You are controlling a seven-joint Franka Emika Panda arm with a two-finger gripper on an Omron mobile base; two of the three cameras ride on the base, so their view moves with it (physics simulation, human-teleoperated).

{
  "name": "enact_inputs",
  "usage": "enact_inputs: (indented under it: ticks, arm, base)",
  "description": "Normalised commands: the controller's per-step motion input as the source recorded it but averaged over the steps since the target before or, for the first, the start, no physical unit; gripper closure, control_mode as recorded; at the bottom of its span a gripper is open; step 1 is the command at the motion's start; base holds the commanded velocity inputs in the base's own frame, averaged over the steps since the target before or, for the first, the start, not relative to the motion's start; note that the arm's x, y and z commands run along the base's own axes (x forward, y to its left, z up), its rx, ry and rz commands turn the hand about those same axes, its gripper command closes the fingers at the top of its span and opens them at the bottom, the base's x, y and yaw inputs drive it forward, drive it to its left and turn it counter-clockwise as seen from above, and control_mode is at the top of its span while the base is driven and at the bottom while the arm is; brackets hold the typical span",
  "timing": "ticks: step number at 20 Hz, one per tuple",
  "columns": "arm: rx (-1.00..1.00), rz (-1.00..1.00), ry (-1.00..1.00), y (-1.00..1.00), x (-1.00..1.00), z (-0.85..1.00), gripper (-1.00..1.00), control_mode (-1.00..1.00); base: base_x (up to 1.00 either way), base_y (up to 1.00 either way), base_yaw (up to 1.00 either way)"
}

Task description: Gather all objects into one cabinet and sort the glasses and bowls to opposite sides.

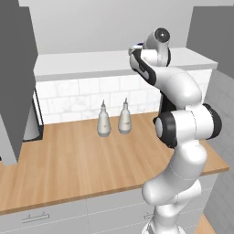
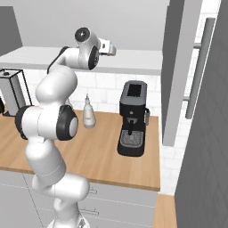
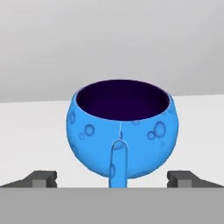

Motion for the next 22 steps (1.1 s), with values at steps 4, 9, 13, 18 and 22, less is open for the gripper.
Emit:
enact_inputs:
  ticks: [4, 9, 13, 18, 22]
  arm:
    - [0.0, 0.0, 0.01, 0.0, 0.0, -0.02, -1.0, -1.0]
    - [0.0, 0.0, 0.0, 0.0, 0.0, 0.0, -1.0, -1.0]
    - [0.0, 0.0, 0.0, 0.0, 0.0, 0.0, -1.0, -1.0]
    - [0.0, 0.0, 0.0, 0.0, 0.0, 0.0, -1.0, -1.0]
    - [0.0, 0.0, 0.0, 0.0, 0.0, 0.0, 1.0, -1.0]
  base:
    - [0.0, 0.0, 0.0]
    - [0.0, 0.0, 0.0]
    - [0.0, 0.0, 0.0]
    - [0.0, 0.0, 0.0]
    - [0.0, 0.0, 0.0]
